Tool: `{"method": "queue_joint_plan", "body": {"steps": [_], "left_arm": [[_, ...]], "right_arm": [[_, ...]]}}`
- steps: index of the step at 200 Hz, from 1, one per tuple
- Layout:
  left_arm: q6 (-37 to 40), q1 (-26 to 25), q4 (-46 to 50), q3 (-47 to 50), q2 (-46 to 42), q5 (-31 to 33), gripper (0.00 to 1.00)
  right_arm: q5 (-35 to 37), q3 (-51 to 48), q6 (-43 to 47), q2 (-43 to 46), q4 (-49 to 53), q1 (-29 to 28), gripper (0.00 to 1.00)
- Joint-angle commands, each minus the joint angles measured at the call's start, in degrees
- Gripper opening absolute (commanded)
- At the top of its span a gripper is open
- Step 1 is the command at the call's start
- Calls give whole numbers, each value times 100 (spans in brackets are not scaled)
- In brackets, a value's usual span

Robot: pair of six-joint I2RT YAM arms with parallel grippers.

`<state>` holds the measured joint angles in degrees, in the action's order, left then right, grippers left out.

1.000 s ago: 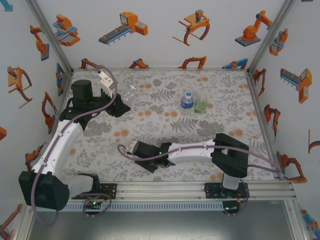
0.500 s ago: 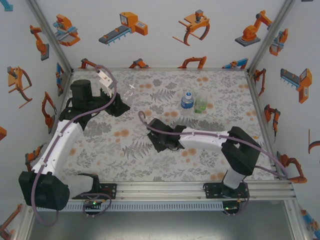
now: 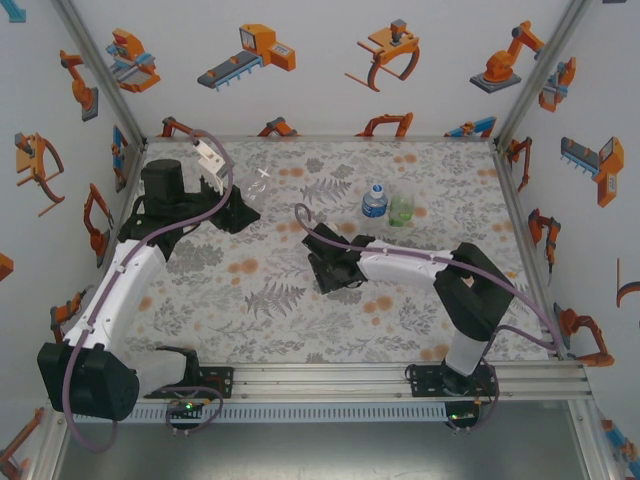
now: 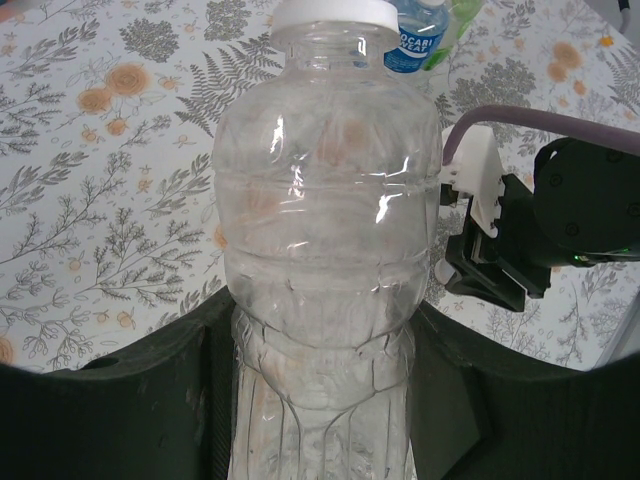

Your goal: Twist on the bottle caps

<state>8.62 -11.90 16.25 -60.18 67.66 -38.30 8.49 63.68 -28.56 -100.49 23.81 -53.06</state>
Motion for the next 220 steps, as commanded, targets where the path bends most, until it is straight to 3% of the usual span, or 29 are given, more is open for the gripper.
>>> {"method": "queue_joint_plan", "body": {"steps": [1,164,220], "left_arm": [[-80,30,-129,62,-103,-28,0],[-97,30,-131,60,-69,-44,0],[-88,31,-131,60,-69,-44,0]], "right_arm": [[88,333,-79,57,296,22,47],[-155,298,-246,-317,321,50,45],[-334,148,-344,-393,114,128,39]]}}
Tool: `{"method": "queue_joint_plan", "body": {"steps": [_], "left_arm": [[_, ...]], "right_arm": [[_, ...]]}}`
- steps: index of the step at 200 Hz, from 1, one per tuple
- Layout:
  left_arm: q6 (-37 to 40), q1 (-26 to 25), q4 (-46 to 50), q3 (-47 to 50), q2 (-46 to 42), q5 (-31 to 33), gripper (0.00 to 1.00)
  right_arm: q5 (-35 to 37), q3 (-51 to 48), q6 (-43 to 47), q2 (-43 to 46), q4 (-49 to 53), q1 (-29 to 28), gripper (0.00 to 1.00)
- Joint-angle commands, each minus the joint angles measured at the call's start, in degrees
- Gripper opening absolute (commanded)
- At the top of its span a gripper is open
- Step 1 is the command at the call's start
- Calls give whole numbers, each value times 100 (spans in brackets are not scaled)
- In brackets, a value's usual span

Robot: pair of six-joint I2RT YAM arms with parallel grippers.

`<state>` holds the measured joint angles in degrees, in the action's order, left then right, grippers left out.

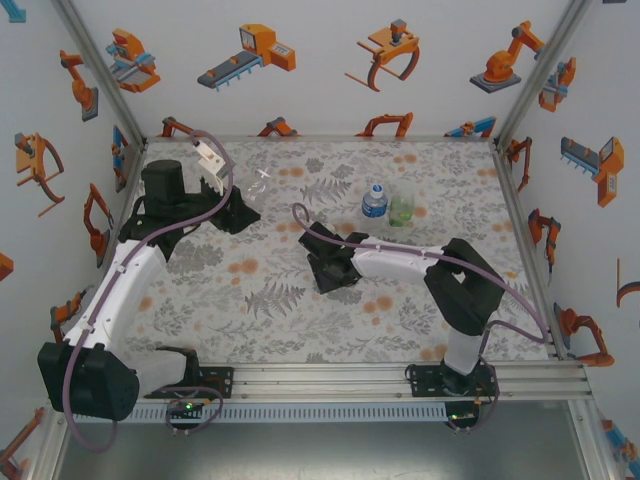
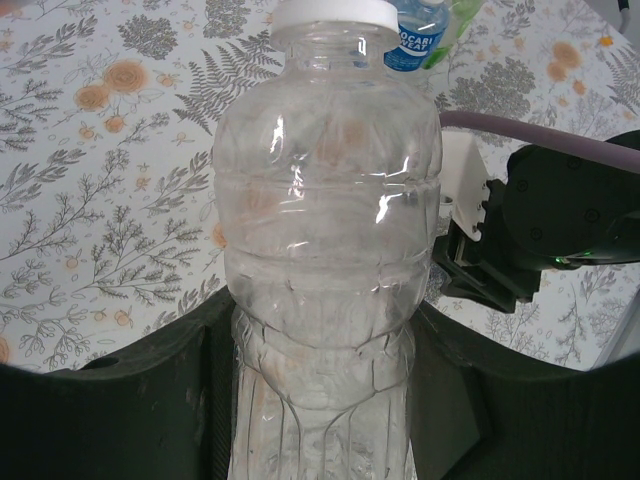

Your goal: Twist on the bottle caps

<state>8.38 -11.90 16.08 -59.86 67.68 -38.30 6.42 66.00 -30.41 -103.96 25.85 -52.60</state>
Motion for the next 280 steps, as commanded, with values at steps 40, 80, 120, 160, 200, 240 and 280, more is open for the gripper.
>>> {"method": "queue_joint_plan", "body": {"steps": [40,80,120,160,200,240,280], "left_arm": [[-60,31,-109,22,-62,-45,0],[-73,37,-113,23,-41,-71,0],[-90,39,-143,30,-4,-106,0],[-113,39,-163,24,45,-145,0],[-118,43,-159,26,56,-148,0],[-99,41,-134,18,44,-133,0],[-98,43,-138,16,43,-131,0]], "right_arm": [[-556,-270,-258,113,-453,255,23],[-1975,-977,-785,547,-2060,632,19],[-2756,-2100,-1862,637,-3721,1160,24],[-1479,-2433,-1612,1180,-2258,1282,36],[-979,-2079,-1341,1529,-1433,1248,48],[-88,-1175,-961,1417,-387,793,52],[358,-579,-627,998,83,329,51]]}}
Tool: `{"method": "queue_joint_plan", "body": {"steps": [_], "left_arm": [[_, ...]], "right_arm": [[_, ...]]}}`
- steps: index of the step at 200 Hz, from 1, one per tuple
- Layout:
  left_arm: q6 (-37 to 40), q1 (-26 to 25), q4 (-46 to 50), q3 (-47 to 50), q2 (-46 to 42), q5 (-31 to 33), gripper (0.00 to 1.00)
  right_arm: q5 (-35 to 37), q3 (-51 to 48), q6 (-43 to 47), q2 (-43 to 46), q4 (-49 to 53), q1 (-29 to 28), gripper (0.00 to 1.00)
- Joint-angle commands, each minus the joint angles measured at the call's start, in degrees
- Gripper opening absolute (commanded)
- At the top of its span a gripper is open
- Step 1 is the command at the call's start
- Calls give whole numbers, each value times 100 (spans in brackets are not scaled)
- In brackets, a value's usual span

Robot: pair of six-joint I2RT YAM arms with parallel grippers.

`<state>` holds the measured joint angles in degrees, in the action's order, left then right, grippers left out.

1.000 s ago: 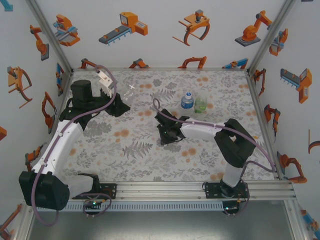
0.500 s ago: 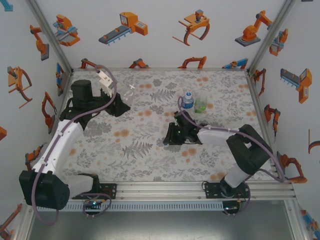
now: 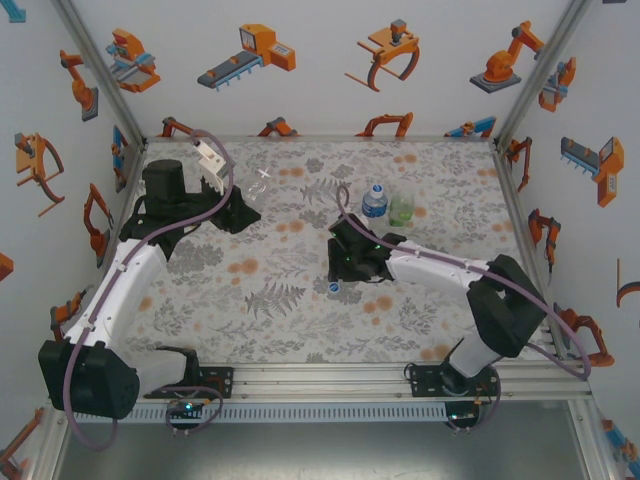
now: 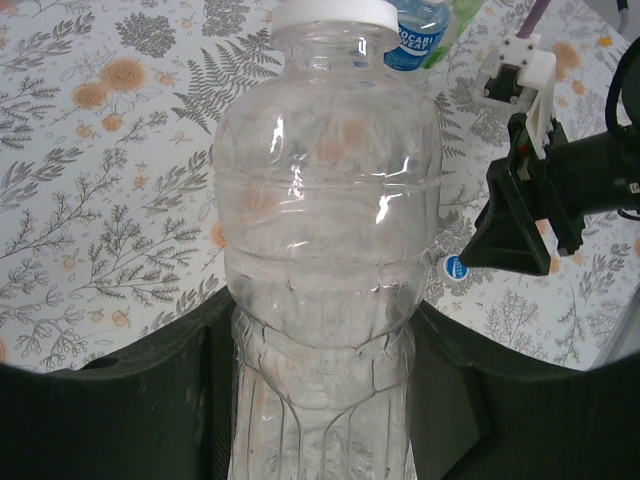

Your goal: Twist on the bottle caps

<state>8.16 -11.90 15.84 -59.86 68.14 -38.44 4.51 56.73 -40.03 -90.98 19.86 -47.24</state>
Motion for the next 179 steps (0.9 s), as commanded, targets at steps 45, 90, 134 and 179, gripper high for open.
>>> {"method": "queue_joint_plan", "body": {"steps": [45,90,134,179], "left_arm": [[-65,39,-92,12,-42,-107,0],[-65,41,-94,14,-43,-117,0],[-78,39,-92,13,-48,-115,0],[-87,39,-89,17,-38,-128,0]], "right_arm": [[353,740,356,-814,805,-348,46],[342,846,382,-1003,801,-382,41],[315,928,433,-1128,800,-382,37],[292,967,435,-1219,853,-382,38]]}}
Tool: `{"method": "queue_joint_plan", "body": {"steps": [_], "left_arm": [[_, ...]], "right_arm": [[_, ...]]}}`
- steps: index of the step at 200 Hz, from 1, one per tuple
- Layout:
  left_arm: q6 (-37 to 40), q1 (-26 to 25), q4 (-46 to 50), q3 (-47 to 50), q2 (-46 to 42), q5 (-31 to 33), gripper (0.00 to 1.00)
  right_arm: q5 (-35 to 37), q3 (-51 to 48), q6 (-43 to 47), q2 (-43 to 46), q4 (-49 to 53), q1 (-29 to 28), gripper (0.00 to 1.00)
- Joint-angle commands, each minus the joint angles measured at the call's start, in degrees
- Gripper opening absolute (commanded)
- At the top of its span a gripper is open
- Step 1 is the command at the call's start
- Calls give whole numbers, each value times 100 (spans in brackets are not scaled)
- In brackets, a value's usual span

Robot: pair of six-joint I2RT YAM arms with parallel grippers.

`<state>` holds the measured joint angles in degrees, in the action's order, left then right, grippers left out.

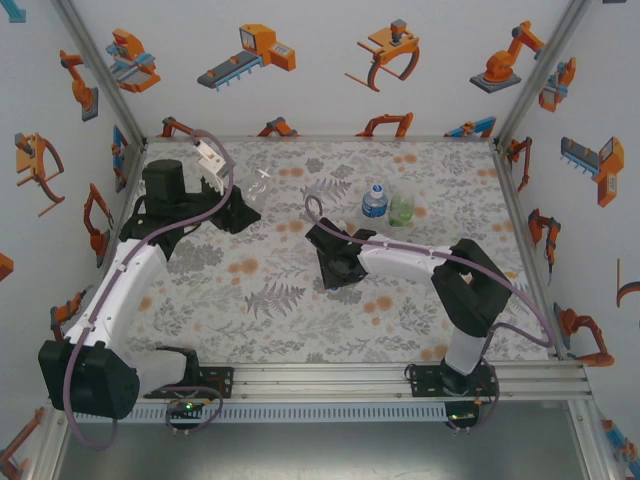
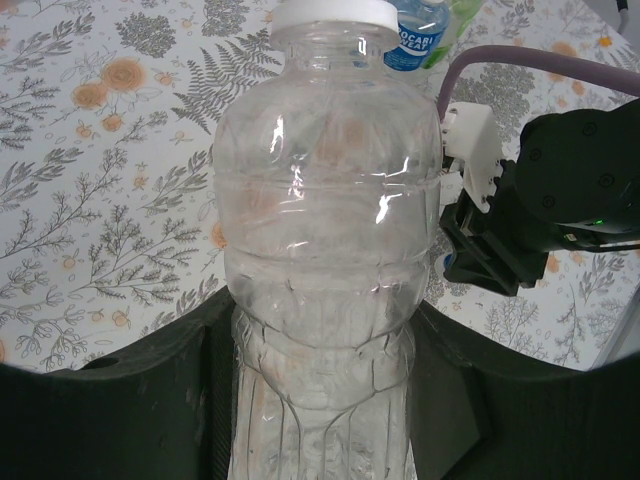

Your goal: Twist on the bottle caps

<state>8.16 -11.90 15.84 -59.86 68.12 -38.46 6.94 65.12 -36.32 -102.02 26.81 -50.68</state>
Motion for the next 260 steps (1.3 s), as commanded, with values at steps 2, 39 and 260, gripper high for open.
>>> {"method": "queue_joint_plan", "body": {"steps": [2,39,260], "left_arm": [[-82,39,-89,18,-40,-120,0],[-85,34,-89,9,-40,-128,0],[1727,-960,900,-265,246,-687,0]], "right_arm": [[50,131,61,-116,158,-39,38],[30,157,59,-172,148,-39,41],[-1320,-215,2452,2751,-358,714,19]]}}
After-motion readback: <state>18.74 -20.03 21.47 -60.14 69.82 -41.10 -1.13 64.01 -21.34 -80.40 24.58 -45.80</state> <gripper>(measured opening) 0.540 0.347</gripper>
